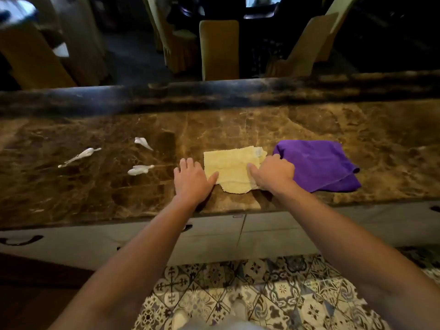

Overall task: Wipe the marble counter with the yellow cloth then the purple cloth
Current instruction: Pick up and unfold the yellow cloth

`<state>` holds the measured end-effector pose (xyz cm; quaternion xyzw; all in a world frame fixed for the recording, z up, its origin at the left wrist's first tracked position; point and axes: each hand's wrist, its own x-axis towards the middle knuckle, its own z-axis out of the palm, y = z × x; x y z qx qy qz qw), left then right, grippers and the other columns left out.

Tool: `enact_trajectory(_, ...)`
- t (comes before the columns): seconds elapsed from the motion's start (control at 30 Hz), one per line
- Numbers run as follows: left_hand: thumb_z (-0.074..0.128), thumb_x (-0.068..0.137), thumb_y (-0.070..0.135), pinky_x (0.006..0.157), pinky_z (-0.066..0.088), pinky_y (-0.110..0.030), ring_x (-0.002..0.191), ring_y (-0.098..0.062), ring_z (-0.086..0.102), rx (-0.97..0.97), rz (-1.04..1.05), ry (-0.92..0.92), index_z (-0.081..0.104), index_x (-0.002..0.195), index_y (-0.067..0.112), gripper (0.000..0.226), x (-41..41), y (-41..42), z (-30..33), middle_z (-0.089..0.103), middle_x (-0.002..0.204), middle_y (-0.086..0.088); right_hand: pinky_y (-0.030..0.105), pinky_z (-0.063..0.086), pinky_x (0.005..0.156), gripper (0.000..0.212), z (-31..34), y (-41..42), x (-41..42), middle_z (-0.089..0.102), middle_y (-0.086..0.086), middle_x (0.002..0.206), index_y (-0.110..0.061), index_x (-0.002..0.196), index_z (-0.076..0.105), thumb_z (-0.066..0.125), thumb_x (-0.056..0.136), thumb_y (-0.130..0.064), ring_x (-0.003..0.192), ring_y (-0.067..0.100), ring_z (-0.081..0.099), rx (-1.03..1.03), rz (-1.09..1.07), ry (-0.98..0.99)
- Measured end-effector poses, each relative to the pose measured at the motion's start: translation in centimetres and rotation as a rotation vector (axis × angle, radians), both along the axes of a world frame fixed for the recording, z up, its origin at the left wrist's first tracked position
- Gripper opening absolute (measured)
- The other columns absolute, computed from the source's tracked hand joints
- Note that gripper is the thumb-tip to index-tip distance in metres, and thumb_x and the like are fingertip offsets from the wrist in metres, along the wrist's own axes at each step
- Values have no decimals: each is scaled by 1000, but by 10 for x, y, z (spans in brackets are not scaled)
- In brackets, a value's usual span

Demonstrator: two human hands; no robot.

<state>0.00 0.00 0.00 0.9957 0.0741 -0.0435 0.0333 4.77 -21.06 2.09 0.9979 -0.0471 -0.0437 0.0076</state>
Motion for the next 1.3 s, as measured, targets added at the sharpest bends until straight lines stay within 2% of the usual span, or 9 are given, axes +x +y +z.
enact_trajectory(0.13,48,95,66,105,45,-45,129,-31,51,-36,36,-104,61,135,13,67,10,-12,-1,57,141,-12,35,42,65,68,-3,2,1,63,12,124,-7,124,59,44,94,-66,98,31,67,49,11,-9)
enact_trajectory(0.43,66,93,23,68,58,-29,77,-16,64,-839,466,141,70,113,5,27,34,-27,12,70,106,-5,36,44,60,38,2,0,3,66,5,82,-11,89,64,59,87,-48,77,24,62,619,-15,-44)
enact_trajectory(0.53,69,91,20,86,59,-34,96,-21,68,-1265,617,180,67,105,7,19,19,-24,32,70,110,-6,38,46,63,33,19,-1,-6,64,5,83,-10,81,64,67,85,-43,72,17,57,911,11,-147)
enact_trajectory(0.63,66,93,17,99,57,-39,112,-27,68,-1614,623,119,67,111,12,18,-6,-21,48,70,121,-12,33,57,78,8,46,1,-19,66,-10,89,-29,96,70,71,89,-33,86,10,65,1311,-17,-87)
enact_trajectory(0.77,62,96,37,110,48,-50,126,-32,63,-2045,576,183,66,130,11,43,-32,-12,56,67,136,-16,23,61,73,13,79,13,-38,77,-14,90,-33,95,70,67,94,-20,95,14,74,1684,7,19)
enact_trajectory(0.97,44,96,66,93,54,-41,103,-26,67,-2107,414,352,70,131,14,68,-50,-12,59,73,118,-14,35,61,82,26,105,40,-55,78,0,108,-31,112,69,64,91,-17,102,20,75,2059,-19,134)
enact_trajectory(1.13,70,84,52,104,51,-49,130,-36,61,-2130,396,132,66,135,19,62,-51,18,65,67,138,-17,47,51,98,39,103,69,-62,74,3,119,-32,118,71,60,82,-26,117,27,66,2175,-84,187)
enact_trajectory(1.23,73,81,47,111,46,-57,126,-34,65,-2046,381,-6,71,126,18,54,-51,53,72,72,131,-14,43,54,90,31,93,91,-69,76,6,111,-27,103,80,58,82,-24,111,28,67,2217,-151,252)
enact_trajectory(1.3,72,82,45,108,49,-56,119,-29,70,-1988,337,-55,78,115,24,39,-51,78,81,76,123,-10,42,59,84,30,85,110,-73,77,7,113,-24,103,81,74,77,-37,107,27,70,2191,-195,307)
